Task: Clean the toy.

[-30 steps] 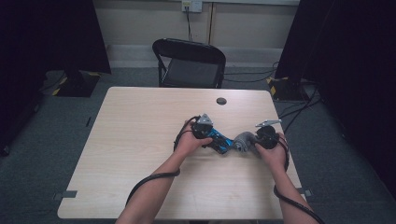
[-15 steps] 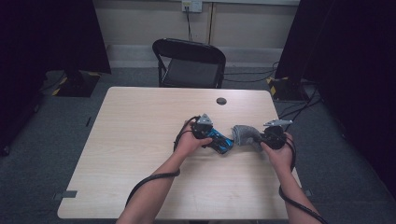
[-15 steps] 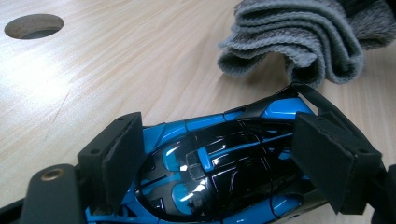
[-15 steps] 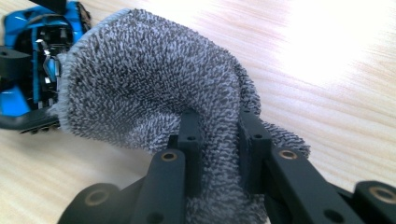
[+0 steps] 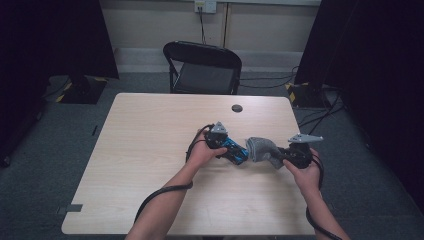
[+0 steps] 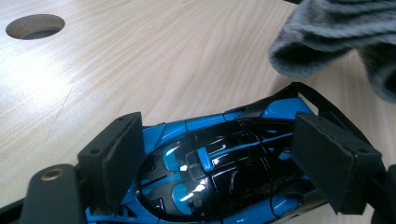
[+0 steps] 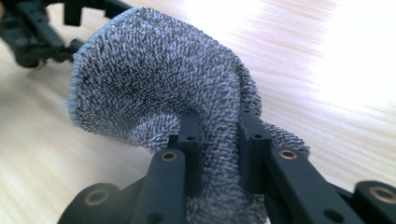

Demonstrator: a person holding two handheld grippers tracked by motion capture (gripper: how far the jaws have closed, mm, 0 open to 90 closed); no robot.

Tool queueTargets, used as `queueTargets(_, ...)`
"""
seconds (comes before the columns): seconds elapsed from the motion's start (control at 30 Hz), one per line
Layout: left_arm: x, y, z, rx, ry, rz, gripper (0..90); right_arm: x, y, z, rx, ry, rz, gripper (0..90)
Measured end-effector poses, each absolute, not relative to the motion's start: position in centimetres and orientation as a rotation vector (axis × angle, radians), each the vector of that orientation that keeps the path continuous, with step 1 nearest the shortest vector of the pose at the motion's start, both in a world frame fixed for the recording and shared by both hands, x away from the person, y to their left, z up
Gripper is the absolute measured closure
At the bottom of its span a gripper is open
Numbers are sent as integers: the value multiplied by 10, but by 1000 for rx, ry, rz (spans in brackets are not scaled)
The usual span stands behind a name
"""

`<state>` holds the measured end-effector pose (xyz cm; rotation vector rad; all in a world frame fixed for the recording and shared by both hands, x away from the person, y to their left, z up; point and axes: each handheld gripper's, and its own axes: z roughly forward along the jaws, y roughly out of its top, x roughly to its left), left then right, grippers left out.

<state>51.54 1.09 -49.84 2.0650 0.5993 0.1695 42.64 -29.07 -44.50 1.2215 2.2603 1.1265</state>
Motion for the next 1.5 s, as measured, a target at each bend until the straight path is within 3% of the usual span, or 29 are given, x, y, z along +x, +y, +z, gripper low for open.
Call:
queueTargets(0.37,516,10,-497,2076,597,168,176,402,-269,-439,1049,2397,1212,744)
queueTargets(0.7,516,10,-497,2080,600,168,176,386,-240,-457,946,2552,1175,744)
queueTargets(1.5,517,10,-496,2089,598,166,176,411,-239,-479,978,2569,974,743)
